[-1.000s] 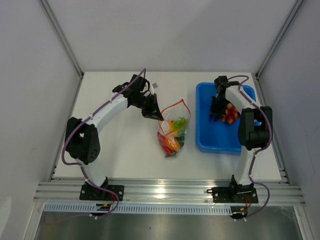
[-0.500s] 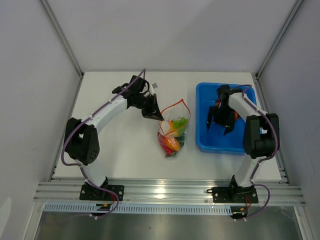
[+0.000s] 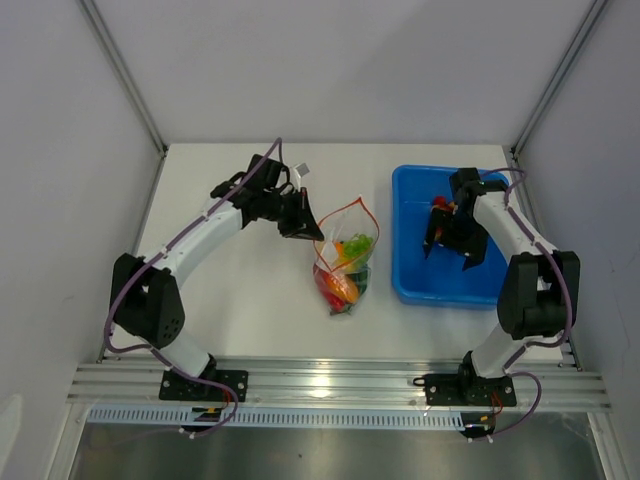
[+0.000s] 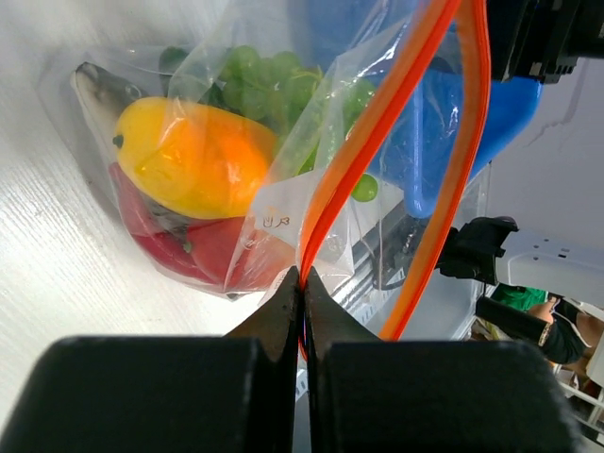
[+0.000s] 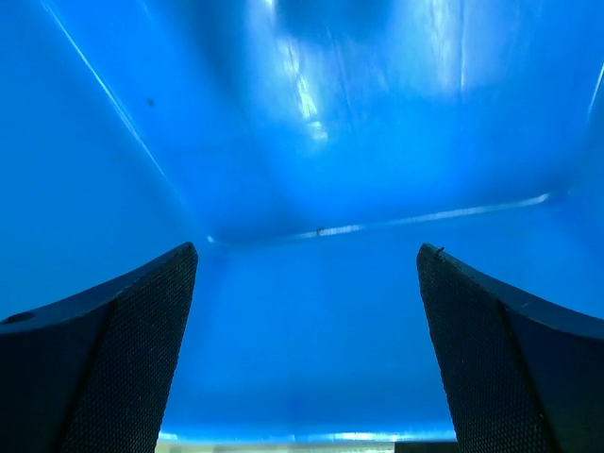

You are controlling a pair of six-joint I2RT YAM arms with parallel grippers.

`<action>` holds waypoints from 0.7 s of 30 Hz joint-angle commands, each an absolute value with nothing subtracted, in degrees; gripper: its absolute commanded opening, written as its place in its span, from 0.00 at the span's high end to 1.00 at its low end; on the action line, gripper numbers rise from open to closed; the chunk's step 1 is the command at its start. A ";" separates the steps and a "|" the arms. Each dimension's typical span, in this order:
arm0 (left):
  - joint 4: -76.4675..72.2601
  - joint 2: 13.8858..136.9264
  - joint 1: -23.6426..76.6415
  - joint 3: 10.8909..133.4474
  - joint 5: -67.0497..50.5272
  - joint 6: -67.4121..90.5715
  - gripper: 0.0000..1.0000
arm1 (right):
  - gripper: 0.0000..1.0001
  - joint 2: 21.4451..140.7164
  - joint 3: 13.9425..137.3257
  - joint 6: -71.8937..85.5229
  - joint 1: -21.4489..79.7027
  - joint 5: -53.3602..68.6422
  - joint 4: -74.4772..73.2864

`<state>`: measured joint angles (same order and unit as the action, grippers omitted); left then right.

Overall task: Place the food in the zip-top bag and seal the zipper
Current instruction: Pick up the fake fruit from the bin.

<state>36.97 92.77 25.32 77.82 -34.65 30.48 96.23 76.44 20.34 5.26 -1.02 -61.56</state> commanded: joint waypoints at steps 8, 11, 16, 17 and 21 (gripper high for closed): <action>34.27 87.81 24.87 75.23 -35.33 29.36 0.99 | 0.01 86.23 74.44 21.09 4.92 -2.46 -66.97; 35.07 87.45 24.87 75.24 -35.42 28.57 0.99 | 0.01 86.22 74.44 21.71 4.92 -2.55 -70.04; 35.16 86.49 24.87 74.97 -35.59 28.21 0.99 | 0.01 84.38 75.41 22.41 4.92 -3.43 -71.72; 35.16 86.48 24.87 74.88 -35.77 28.21 0.99 | 0.01 84.20 76.54 22.33 4.92 -4.12 -72.59; 35.24 86.13 24.87 74.53 -36.04 27.95 0.99 | 0.01 84.64 80.40 21.36 4.83 -6.06 -74.44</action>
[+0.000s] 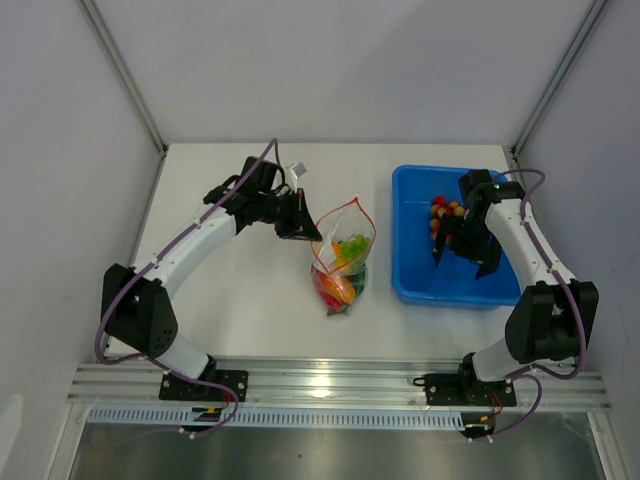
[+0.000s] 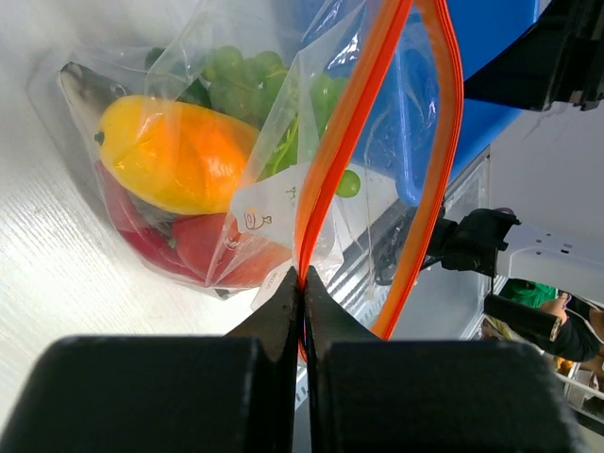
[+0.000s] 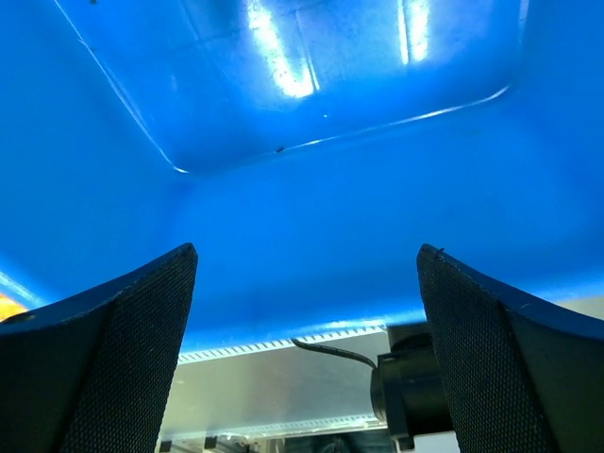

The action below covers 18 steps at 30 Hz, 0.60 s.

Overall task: Place the food in the zip-top bag and seal the zipper
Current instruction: Pick up the fake fruit from the bin.

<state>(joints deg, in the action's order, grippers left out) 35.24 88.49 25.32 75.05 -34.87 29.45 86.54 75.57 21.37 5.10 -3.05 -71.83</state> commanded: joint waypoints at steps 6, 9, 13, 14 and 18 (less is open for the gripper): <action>35.95 86.40 24.87 75.14 -36.47 27.07 0.99 | 0.01 87.62 85.51 19.69 3.78 -9.75 -76.72; 36.30 86.40 24.87 75.67 -36.30 26.89 0.99 | 0.01 87.80 87.10 19.25 3.25 -8.88 -77.61; 36.04 86.48 24.87 75.76 -36.39 26.98 0.99 | 0.01 88.85 86.93 18.37 2.99 -8.00 -76.30; 35.95 86.48 24.87 75.94 -36.39 26.98 0.99 | 0.01 89.90 87.18 18.20 2.81 -8.00 -75.68; 36.03 86.92 24.87 76.46 -36.65 26.98 1.00 | 0.01 94.73 89.47 17.32 1.59 -9.05 -73.04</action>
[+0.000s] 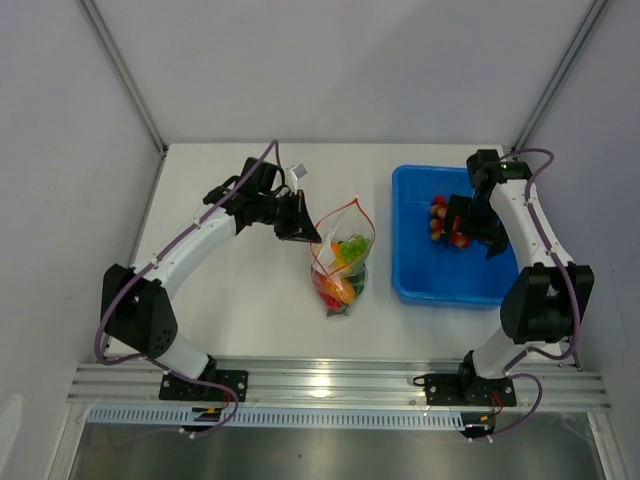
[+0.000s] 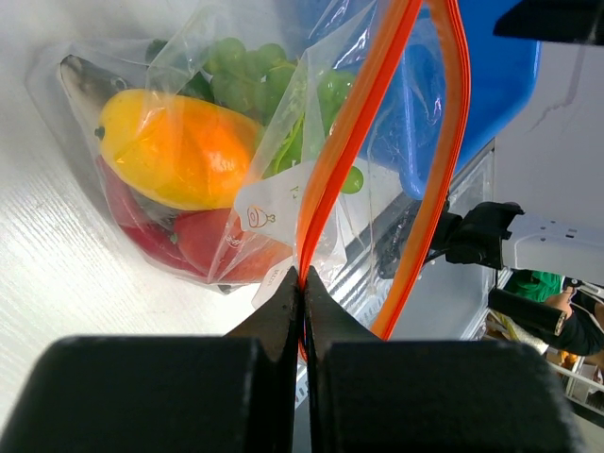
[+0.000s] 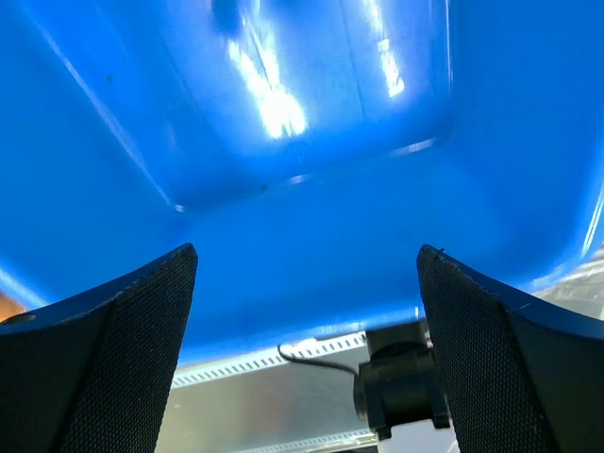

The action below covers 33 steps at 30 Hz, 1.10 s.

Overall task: Place the food in the zip-top bag and seal the zipper
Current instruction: Pick up the fake fruit from the bin.

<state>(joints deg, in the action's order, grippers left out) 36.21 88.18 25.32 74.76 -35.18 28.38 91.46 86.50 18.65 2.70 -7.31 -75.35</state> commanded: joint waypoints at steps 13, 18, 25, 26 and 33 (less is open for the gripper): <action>37.70 88.33 24.87 78.75 -37.09 26.63 0.99 | 0.01 110.02 97.64 15.56 -1.04 -9.32 -57.58; 39.02 88.77 24.87 80.42 -36.48 26.10 0.99 | 0.01 116.62 101.68 16.00 -1.41 -9.40 -56.16; 39.55 89.03 24.87 80.77 -36.21 26.02 1.00 | 0.02 121.29 101.25 17.31 -1.93 -7.39 -52.13; 39.55 89.12 24.87 80.77 -36.12 26.02 0.99 | 0.03 121.38 100.47 17.40 -1.93 -6.86 -51.68; 39.64 90.17 24.87 81.65 -36.21 25.84 0.99 | 0.25 120.15 96.42 18.46 -1.93 -6.33 -48.79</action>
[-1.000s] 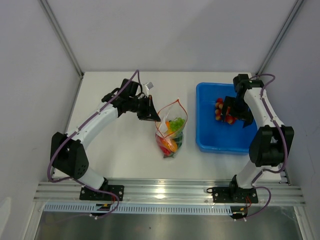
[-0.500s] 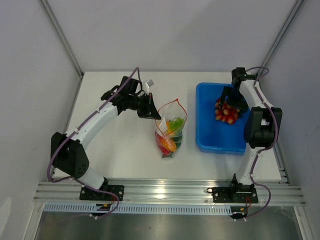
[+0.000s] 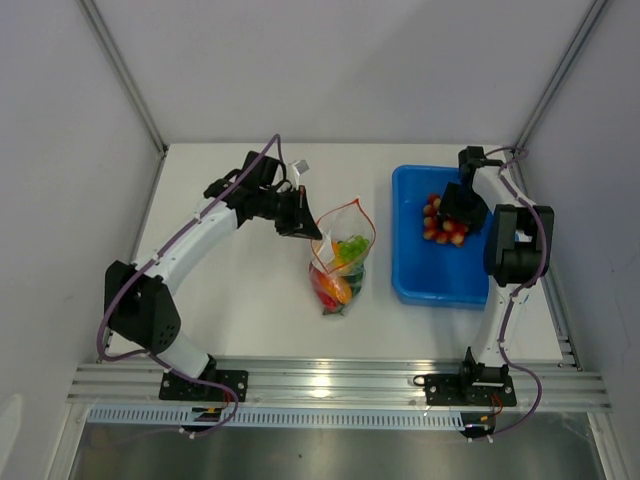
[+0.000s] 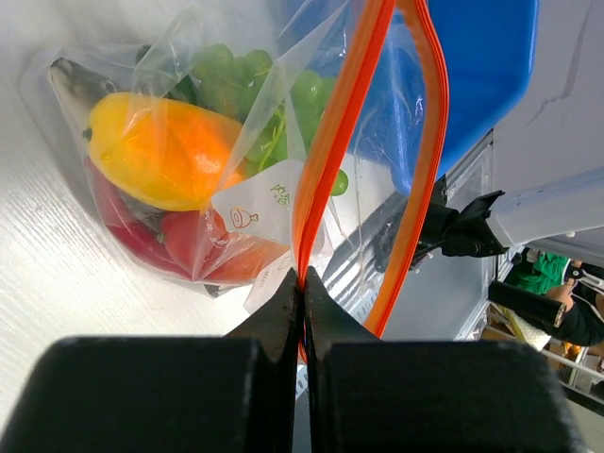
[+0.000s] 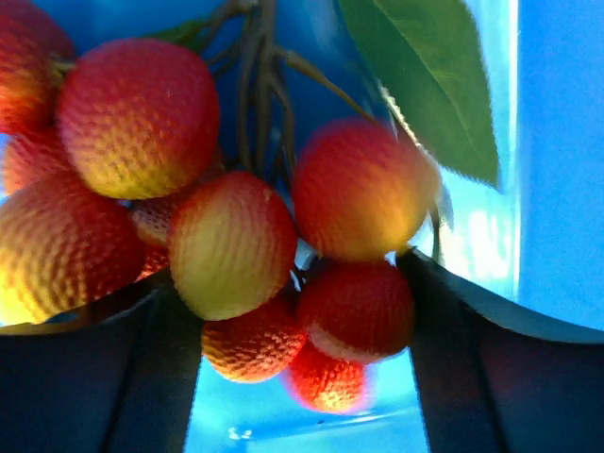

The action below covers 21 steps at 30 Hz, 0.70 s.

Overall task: Place the food in the zip-top bag and seal the zipper
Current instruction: Pick up the fake fruit from the bin.

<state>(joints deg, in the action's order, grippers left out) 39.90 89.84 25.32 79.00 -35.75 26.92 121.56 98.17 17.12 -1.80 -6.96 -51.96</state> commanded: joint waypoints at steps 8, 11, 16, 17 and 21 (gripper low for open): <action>39.64 90.62 24.87 82.35 -36.47 25.84 0.99 | 0.70 118.65 92.99 18.72 -1.93 -5.45 -47.37; 39.73 90.44 24.87 82.09 -36.47 25.66 0.99 | 0.74 117.34 92.64 18.72 -1.93 -5.36 -47.37; 39.81 89.91 24.87 81.91 -36.65 25.58 1.00 | 0.90 114.79 92.64 19.07 -1.93 -4.66 -48.34; 39.81 89.74 24.87 81.83 -36.65 25.66 0.99 | 0.92 114.35 92.72 19.16 -1.93 -4.66 -48.51; 39.73 89.47 24.87 81.74 -36.83 25.58 0.99 | 0.95 112.07 93.08 19.34 -1.93 -4.75 -49.92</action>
